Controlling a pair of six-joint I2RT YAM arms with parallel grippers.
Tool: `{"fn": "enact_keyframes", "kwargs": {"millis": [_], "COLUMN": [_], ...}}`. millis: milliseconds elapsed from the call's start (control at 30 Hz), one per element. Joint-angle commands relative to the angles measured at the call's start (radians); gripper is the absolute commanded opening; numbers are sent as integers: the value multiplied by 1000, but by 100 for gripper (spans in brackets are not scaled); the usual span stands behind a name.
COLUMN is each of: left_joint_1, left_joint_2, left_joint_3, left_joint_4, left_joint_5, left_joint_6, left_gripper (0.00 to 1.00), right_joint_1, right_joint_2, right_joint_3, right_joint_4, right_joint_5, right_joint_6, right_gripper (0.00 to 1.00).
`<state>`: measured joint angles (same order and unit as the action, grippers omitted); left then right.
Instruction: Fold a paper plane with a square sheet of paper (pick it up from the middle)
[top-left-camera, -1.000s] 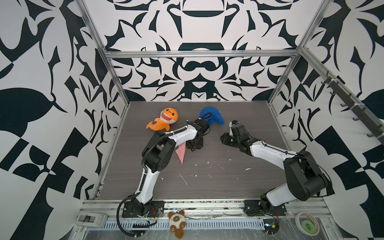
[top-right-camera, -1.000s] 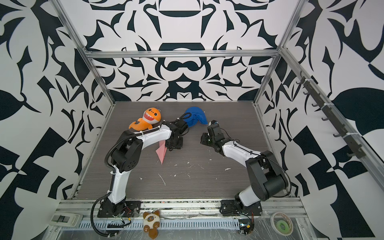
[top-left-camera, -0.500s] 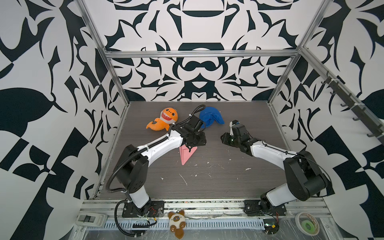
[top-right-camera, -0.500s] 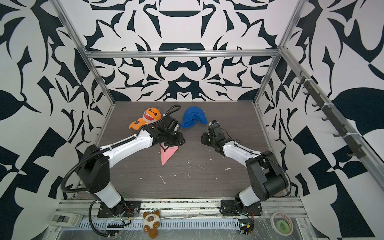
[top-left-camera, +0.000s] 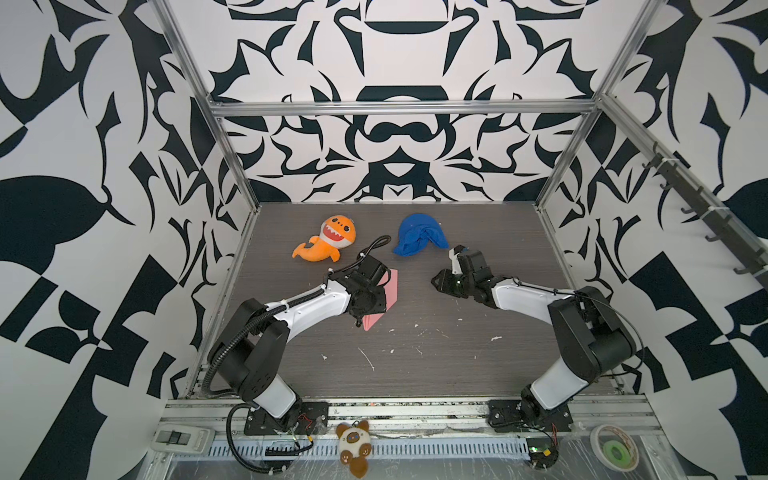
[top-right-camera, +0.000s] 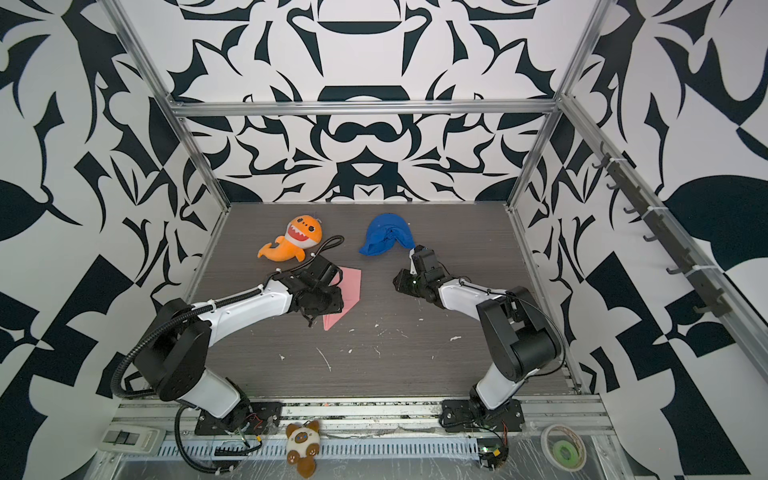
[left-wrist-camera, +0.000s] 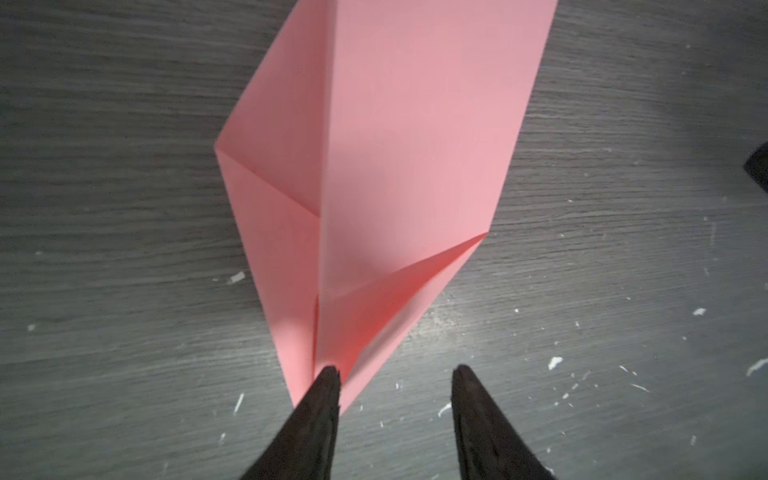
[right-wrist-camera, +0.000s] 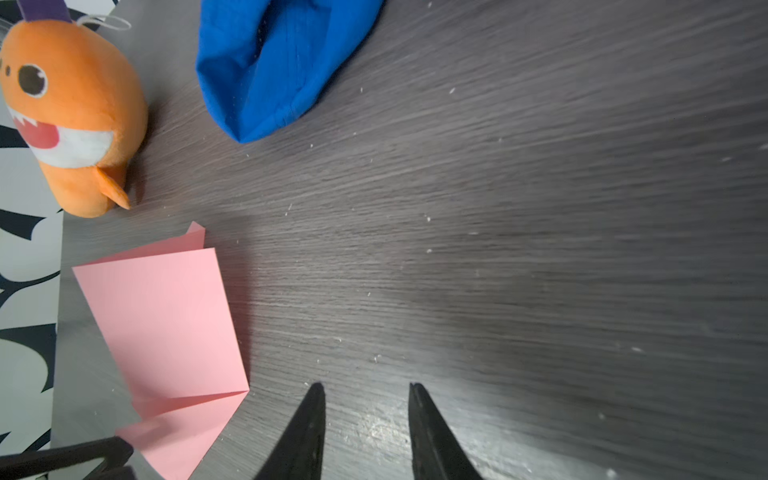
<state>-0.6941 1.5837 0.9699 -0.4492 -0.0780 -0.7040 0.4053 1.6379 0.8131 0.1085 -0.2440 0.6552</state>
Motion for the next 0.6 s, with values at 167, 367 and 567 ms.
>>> {"fn": "enact_keyframes", "kwargs": {"millis": [167, 367, 567], "left_joint_1": [7, 16, 24], "left_joint_2": [28, 63, 93], "left_joint_3": [-20, -23, -33], "left_joint_4": [-9, -3, -8], "left_joint_5": [-108, -132, -144], "left_joint_6": [23, 18, 6], "left_gripper": [48, 43, 35], "right_joint_1": [3, 3, 2], "right_joint_2": [-3, 0, 3], "right_joint_3": [37, 38, 38], "right_joint_4": [42, 43, 43], "right_joint_5": [-44, -49, -51], "right_joint_6": [21, 22, 22], "right_gripper": [37, 36, 35]}}
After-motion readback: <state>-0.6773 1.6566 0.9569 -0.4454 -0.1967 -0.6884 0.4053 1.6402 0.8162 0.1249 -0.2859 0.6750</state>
